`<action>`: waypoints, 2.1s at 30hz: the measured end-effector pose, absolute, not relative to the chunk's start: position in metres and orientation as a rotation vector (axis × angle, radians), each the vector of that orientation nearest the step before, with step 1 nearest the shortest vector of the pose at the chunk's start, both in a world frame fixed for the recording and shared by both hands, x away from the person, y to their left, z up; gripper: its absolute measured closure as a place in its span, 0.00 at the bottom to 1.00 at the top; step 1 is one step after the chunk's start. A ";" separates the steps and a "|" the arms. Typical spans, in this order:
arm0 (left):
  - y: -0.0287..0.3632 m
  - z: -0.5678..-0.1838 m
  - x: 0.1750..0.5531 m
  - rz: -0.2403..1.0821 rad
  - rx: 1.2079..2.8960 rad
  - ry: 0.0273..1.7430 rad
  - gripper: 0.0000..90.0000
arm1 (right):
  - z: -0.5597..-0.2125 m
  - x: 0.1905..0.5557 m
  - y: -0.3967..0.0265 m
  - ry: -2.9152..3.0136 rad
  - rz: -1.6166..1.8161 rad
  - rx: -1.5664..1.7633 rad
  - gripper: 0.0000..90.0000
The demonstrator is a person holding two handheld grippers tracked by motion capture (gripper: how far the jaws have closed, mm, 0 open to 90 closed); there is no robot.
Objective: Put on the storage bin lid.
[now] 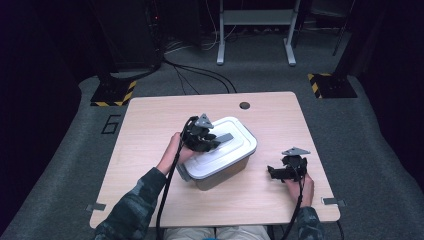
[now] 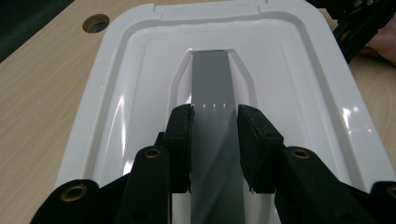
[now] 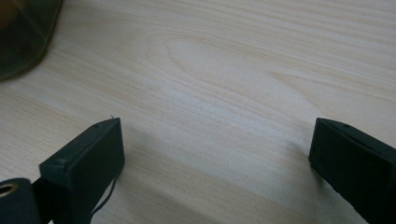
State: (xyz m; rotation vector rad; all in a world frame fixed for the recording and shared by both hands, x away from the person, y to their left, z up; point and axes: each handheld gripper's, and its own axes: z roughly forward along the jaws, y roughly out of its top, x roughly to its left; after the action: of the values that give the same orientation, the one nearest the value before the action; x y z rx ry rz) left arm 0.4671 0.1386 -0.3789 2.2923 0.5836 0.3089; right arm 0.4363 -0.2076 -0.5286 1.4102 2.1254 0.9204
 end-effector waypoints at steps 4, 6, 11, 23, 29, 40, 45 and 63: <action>0.139 -0.380 0.466 0.304 2.293 0.584 0.74 | -0.529 0.436 -0.208 2.125 0.921 1.411 0.03; 0.138 -0.381 0.465 0.305 2.291 0.584 0.74 | -0.529 0.436 -0.208 2.125 0.921 1.411 0.03; 0.139 -0.382 0.464 0.305 2.289 0.584 0.74 | -0.529 0.436 -0.208 2.125 0.921 1.410 0.03; 0.142 -0.387 0.463 0.289 2.278 0.598 0.74 | -0.529 0.436 -0.208 2.125 0.921 1.410 0.03; 0.141 -0.386 0.465 0.309 2.283 0.615 0.64 | -0.529 0.436 -0.208 2.125 0.920 1.410 0.03; 0.155 -0.374 0.465 0.358 2.240 0.676 0.28 | -0.529 0.436 -0.208 2.125 0.921 1.411 0.03; 0.175 -0.368 0.464 0.393 2.203 0.724 0.21 | -0.529 0.436 -0.208 2.125 0.921 1.410 0.03; 0.246 -0.363 0.466 0.474 2.116 0.894 0.17 | -0.529 0.436 -0.207 2.124 0.920 1.410 0.03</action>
State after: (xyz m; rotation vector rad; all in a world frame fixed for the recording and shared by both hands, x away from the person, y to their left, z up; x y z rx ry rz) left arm 0.4661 0.2462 -0.3635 2.1163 0.8942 0.4735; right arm 0.4363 -0.2075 -0.5286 1.4102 2.1241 0.9201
